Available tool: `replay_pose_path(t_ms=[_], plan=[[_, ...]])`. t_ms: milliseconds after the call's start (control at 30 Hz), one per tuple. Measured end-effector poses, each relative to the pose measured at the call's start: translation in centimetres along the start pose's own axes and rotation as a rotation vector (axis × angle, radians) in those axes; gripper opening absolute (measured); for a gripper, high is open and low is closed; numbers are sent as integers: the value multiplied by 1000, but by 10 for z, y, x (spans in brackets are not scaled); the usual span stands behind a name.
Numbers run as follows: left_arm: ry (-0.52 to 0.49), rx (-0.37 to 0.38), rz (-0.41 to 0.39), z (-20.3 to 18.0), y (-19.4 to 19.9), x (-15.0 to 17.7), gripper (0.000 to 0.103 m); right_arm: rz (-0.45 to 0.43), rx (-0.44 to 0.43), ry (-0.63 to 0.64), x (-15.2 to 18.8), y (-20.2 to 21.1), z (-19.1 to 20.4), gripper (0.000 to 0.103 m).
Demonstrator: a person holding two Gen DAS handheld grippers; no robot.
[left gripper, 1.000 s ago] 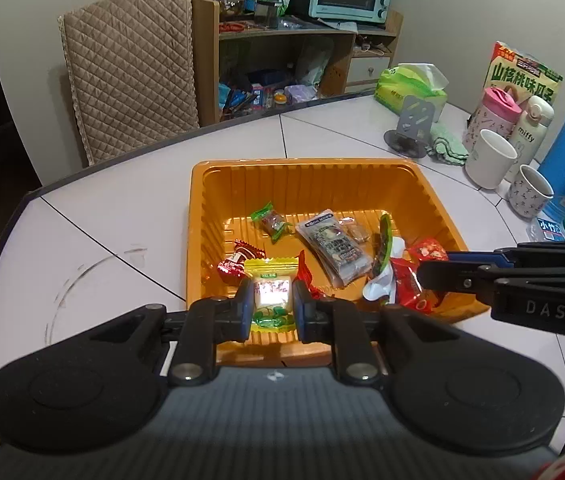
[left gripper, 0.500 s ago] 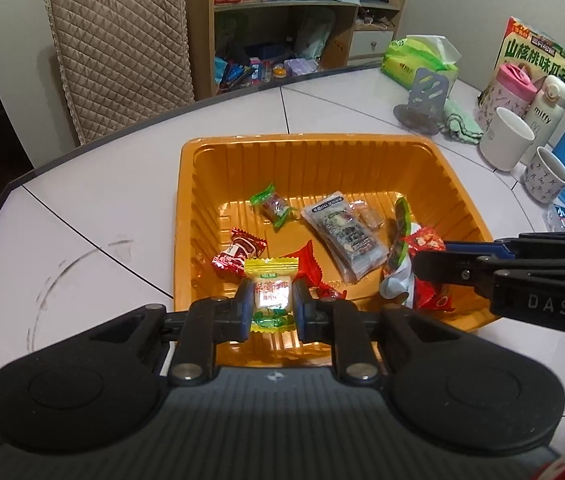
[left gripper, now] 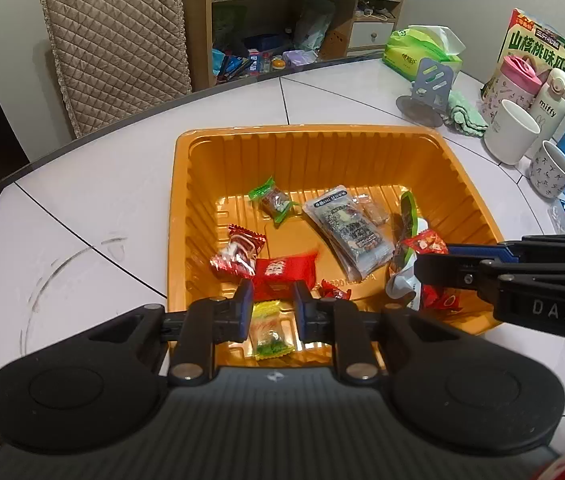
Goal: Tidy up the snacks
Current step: 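Lower both candies into the tray and open both tools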
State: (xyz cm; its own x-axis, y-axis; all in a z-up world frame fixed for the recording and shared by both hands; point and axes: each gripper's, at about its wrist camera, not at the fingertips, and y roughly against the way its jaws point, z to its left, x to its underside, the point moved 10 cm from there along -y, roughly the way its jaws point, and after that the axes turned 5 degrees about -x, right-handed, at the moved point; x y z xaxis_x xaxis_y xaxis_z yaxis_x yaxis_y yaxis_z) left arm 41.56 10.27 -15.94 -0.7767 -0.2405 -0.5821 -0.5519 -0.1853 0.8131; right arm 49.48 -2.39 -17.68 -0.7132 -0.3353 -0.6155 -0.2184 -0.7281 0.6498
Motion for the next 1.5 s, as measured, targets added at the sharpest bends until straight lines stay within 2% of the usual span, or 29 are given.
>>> replay_pose_path(t_ms=[867,933,1100,1500], plan=[[6,-6,4,5,1,1,26,28,-31,-35,3,-15,5,22],[7,-7,5,6,1,1,26,34,-29,-49,3,-16,4,24],[7,-9,4,6,1,2,28,8,7,-62,1,-12,-3,44],[4,-9,2,4,3,1,29,6,24,-69,2,-6,-9,47]])
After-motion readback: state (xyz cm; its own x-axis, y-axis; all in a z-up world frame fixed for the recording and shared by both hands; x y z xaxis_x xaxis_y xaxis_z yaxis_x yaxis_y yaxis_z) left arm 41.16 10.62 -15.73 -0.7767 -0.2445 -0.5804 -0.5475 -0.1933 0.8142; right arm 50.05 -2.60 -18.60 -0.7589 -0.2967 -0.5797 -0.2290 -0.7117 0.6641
